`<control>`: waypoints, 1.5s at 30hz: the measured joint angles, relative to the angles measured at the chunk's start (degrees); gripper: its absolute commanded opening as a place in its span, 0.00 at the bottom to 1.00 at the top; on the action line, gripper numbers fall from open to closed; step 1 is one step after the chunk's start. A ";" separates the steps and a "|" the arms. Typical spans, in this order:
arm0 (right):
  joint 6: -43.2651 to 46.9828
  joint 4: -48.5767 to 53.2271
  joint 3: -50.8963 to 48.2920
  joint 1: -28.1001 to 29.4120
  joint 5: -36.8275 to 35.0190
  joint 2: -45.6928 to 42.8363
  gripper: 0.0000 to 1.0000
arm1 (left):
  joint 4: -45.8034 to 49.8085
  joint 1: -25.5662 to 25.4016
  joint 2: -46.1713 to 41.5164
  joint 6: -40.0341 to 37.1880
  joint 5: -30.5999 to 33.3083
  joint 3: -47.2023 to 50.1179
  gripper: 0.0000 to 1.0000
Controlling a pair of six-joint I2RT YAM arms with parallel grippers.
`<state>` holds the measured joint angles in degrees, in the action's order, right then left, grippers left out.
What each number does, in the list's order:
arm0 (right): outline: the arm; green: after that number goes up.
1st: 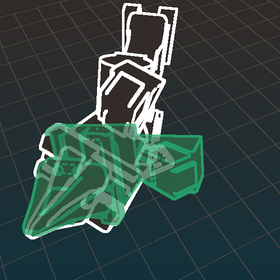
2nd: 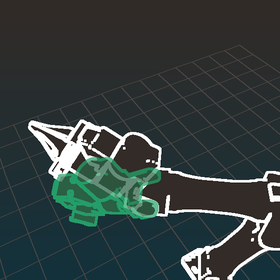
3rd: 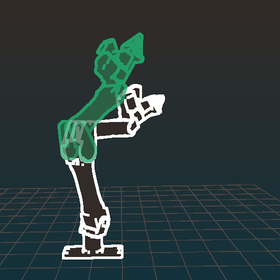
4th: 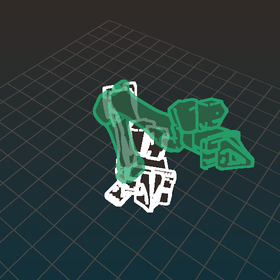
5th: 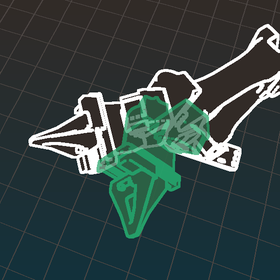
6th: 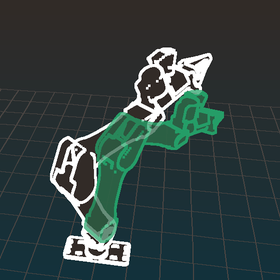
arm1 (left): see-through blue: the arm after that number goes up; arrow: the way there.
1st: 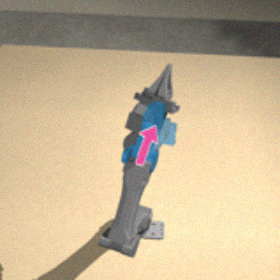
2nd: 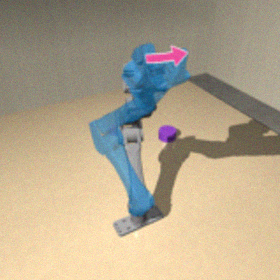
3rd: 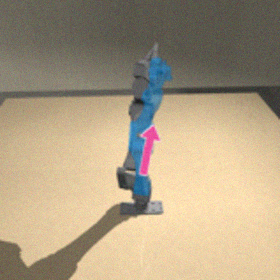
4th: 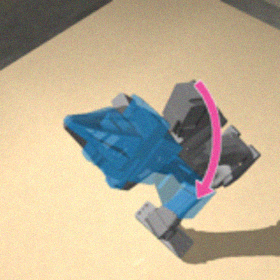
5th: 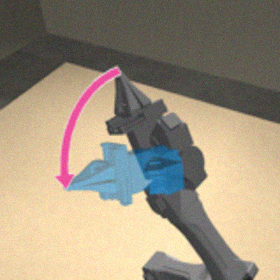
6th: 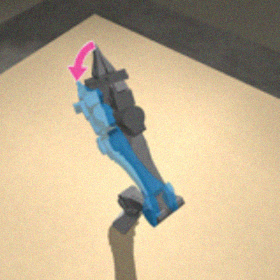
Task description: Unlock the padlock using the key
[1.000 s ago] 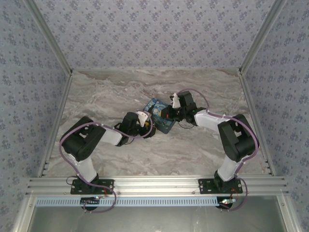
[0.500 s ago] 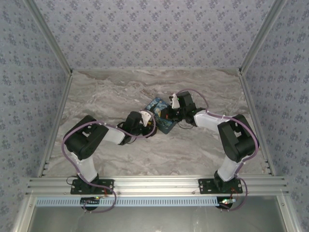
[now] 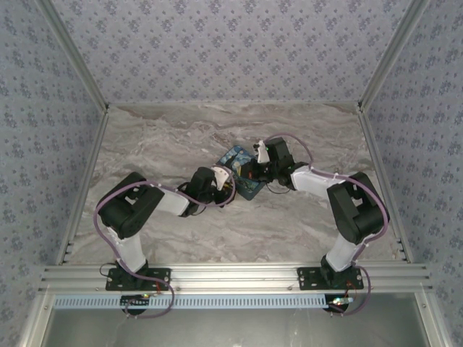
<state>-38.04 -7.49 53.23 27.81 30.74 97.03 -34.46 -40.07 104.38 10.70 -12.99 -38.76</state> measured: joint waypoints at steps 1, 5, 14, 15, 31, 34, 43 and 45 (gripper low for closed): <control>0.11 0.02 -0.22 0.09 -0.26 -0.33 0.00 | 0.04 -0.04 0.00 0.24 -0.04 0.00 0.31; 1.44 0.66 -1.51 0.09 -1.79 -2.43 0.00 | 0.55 -0.09 -0.09 0.98 -0.07 -0.22 0.29; 5.05 1.64 -4.17 0.02 -4.26 -9.79 0.00 | 3.76 -0.26 -2.34 3.82 -0.04 -0.52 0.26; 5.60 1.66 -4.94 0.02 -4.48 -10.67 0.00 | 4.07 -0.37 -2.64 4.44 -0.02 -0.52 0.26; 15.19 1.27 -23.06 2.25 -12.59 -29.14 0.00 | 14.73 -2.82 -7.76 19.91 0.57 -4.63 0.26; 17.11 0.79 -26.16 3.26 -14.53 -31.26 0.00 | 16.44 -2.82 -7.78 23.34 0.39 -5.62 0.26; 21.99 -3.61 -31.65 8.81 -19.76 -32.41 0.00 | 19.78 -4.33 -8.44 31.26 -0.50 -8.22 0.25; 22.84 -4.61 -32.15 9.79 -20.70 -32.44 0.00 | 19.82 -4.57 -8.50 32.98 -0.76 -8.44 0.25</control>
<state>-15.20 -12.10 21.08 37.60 10.04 64.60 -14.63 -44.64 95.88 43.68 -13.76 -47.20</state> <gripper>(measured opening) 0.061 0.253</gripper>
